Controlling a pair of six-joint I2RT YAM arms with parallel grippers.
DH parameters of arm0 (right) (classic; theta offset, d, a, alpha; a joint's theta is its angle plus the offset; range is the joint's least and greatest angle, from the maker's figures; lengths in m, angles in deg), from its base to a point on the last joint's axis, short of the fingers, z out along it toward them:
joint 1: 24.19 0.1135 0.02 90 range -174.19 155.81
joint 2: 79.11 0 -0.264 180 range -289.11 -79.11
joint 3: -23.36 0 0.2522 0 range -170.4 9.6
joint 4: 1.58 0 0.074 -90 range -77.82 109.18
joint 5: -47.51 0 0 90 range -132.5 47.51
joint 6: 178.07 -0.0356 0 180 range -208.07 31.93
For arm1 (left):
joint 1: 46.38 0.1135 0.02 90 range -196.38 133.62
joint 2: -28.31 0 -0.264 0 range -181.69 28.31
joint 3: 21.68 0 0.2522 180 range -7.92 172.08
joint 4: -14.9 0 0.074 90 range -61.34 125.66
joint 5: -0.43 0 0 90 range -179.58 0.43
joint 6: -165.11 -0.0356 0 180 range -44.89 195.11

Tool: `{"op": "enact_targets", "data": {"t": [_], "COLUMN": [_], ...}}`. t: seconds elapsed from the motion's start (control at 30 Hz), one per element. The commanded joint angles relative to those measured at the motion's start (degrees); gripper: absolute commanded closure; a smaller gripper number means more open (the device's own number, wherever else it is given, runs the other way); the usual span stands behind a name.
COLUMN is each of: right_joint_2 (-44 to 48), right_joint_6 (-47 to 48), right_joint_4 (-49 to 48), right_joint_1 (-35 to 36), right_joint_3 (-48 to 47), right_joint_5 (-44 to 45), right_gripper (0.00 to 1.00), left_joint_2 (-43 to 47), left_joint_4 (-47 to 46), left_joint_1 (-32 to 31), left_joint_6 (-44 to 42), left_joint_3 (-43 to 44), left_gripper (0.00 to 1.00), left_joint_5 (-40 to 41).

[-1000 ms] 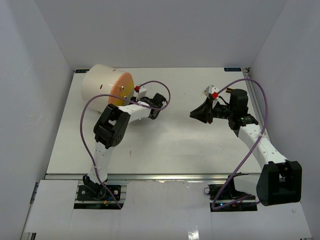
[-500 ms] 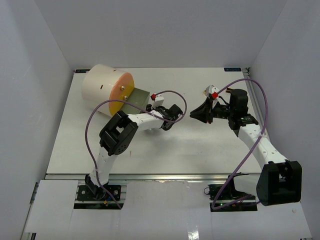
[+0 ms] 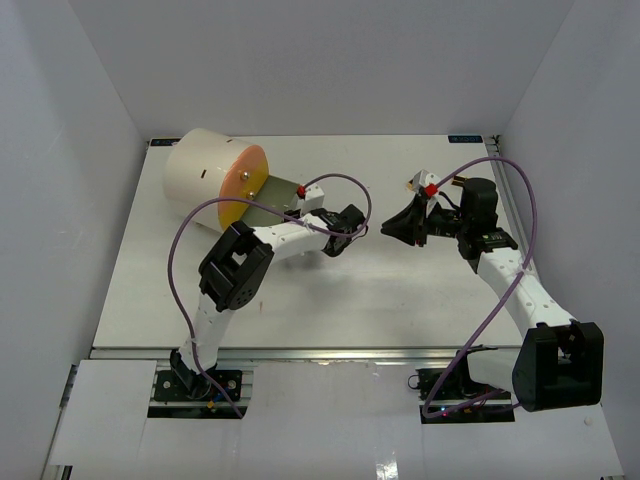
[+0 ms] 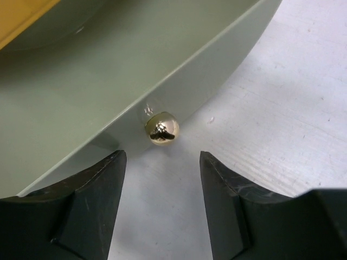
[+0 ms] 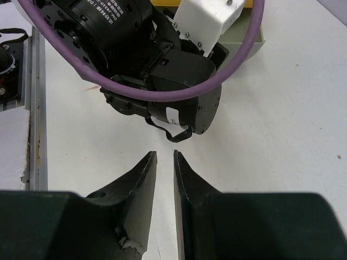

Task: Organize the makeup

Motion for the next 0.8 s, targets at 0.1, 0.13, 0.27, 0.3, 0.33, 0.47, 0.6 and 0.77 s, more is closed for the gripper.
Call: {"op": "enact_targets", "data": {"t": [0.1,0.13,0.27,0.3,0.33,0.47,0.6,0.77], "right_joint_2": [0.05,0.09,0.66,0.88,1.21,1.61,-0.08,-7.57], "right_joint_6": [0.57,0.57,0.36,0.23,-0.14,-3.17,-7.87,-10.86], "right_joint_4": [-0.76,-0.73,-0.53,-0.53,-0.53,-1.66,-2.19,4.93], "right_joint_1": [-0.78,-0.96,-2.08,-2.51,-2.91,-5.00,-6.24,-6.24], "right_joint_3": [-0.70,-0.77,-0.90,-0.90,-0.90,-0.94,-1.52,-8.63], "right_joint_5": [0.45,0.53,1.11,1.50,1.98,7.01,16.23,33.51], "right_gripper": [0.74,0.74,0.73,0.72,0.71,0.67,0.62,0.37], "left_joint_2": [5.95,7.64,15.14,16.86,19.54,27.20,34.42,39.06], "left_joint_4": [-9.59,-11.47,-23.01,-25.71,-27.30,-33.43,-35.97,-31.13], "left_joint_1": [-0.07,-0.07,-0.03,0.02,-0.02,0.05,1.08,3.00], "left_joint_6": [-18.24,-20.39,-29.06,-30.65,-32.73,-40.00,-49.17,-54.98], "left_joint_3": [-0.43,-1.81,-9.80,-12.19,-13.75,-19.69,-23.57,-23.36], "left_gripper": [0.26,0.25,0.18,0.15,0.11,0.02,0.02,0.02], "left_joint_5": [-17.46,-20.84,-30.00,-31.93,-34.85,-45.06,-63.51,-82.20]}}
